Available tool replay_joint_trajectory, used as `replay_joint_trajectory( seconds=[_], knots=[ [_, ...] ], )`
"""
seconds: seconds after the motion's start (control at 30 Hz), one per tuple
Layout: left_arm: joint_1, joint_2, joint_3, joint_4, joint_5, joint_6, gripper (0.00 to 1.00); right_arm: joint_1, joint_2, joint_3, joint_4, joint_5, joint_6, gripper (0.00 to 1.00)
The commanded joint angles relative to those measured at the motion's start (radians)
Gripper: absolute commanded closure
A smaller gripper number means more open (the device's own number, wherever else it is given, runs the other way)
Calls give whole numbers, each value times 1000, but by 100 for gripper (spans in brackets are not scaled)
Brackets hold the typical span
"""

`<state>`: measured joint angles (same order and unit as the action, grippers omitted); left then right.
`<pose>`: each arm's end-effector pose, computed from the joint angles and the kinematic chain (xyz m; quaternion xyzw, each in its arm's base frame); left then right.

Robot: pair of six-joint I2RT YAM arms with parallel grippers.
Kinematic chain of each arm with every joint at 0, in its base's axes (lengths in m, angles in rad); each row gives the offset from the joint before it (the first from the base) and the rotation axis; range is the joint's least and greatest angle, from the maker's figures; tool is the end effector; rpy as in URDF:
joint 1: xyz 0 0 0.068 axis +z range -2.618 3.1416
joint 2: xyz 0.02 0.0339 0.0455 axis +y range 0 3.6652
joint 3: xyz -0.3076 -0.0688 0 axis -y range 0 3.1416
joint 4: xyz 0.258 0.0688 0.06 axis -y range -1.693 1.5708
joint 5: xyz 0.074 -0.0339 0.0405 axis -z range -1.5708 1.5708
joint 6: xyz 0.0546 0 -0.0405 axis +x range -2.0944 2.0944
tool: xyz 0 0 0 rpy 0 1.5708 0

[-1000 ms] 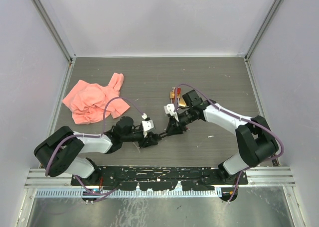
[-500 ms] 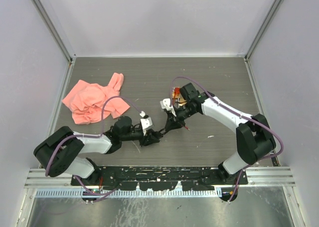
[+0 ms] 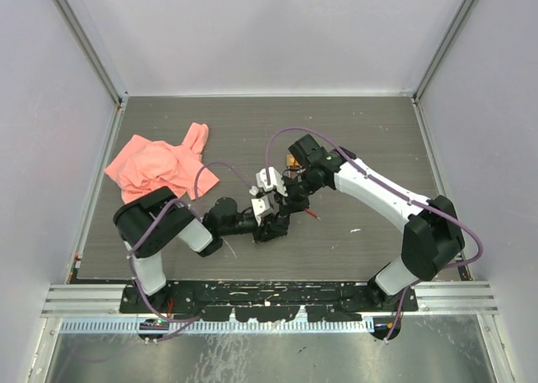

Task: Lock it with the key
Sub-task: Lock the lock.

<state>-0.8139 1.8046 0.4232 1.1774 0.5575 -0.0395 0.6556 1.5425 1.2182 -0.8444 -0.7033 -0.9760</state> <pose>0.1964 -0.2500 0.1463 0.4424 0.6247 -0.4455 0.4643 0.2323 0.2232 0.2892 -0.7171 0.5803 0.3033 0.2389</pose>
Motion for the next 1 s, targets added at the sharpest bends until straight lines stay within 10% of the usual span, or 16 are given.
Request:
replay_joint_trajectory(
  seconds=[0.0,0.57,0.97],
  knots=[
    [-14,51,76,255,-70,6,100,27,-37,4,44,7,55,99],
    [-85,29,49,250,-40,109,82,54,-133,-53,-202,-178,-228,99],
    [-62,-174,161,1,-192,271,98,59,-96,237,-240,-57,-204,99]
  ],
)
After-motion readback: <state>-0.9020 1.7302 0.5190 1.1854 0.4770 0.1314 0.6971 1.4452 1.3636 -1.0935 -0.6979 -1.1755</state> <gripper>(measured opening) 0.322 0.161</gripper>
